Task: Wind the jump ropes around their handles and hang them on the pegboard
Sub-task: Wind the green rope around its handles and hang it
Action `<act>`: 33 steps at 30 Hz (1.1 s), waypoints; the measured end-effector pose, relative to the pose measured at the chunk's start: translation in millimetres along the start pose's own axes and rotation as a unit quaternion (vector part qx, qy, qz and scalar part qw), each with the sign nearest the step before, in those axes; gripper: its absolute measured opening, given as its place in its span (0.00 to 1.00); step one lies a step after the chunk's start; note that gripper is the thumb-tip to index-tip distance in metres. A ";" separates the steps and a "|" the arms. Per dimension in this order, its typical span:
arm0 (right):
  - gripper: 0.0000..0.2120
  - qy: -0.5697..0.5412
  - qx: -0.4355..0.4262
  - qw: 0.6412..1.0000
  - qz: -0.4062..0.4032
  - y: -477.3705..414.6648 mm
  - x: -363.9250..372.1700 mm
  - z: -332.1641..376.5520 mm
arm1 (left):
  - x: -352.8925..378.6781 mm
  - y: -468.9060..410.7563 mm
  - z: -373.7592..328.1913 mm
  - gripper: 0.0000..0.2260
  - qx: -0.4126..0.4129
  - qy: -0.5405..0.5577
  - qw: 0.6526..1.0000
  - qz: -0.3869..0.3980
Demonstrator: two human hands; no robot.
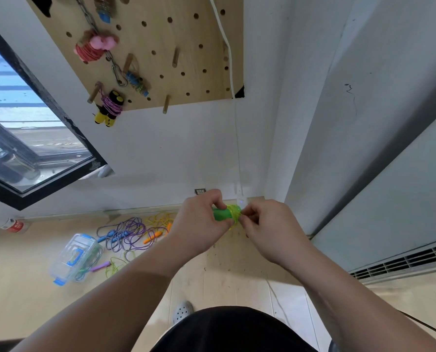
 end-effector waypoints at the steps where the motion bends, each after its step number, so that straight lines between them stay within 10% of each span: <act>1: 0.06 0.008 -0.002 1.000 -0.001 0.0 -1.0 -0.6 | 1.6 1.8 1.0 0.14 0.003 -0.002 1.000 0.004; 11: 0.05 -0.022 -0.052 0.998 -0.034 0.2 -6.9 13.2 | -3.2 -1.8 -3.2 0.14 -0.078 0.093 0.992 0.028; 19: 0.02 -0.096 -0.103 0.977 -0.161 11.7 -3.6 -0.4 | -7.3 2.7 -4.9 0.08 -0.268 0.400 0.870 0.107; 27: 0.03 -0.028 -0.203 0.943 -0.261 9.9 7.2 1.5 | 0.1 1.2 -15.7 0.06 -0.312 0.447 0.837 0.037; 33: 0.03 -0.195 -0.057 0.963 -0.175 10.7 9.0 -9.8 | -0.5 -0.7 -19.8 0.07 -0.306 0.522 0.796 -0.020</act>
Point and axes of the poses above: each hand's wrist, its own y-axis away from the middle knuckle, its own x-axis out of the palm, z = x × y, the point moved 3 cm from there along -y, towards the middle knuckle, and after that the axes turned 11 degrees about -z, right-handed, at the moved point
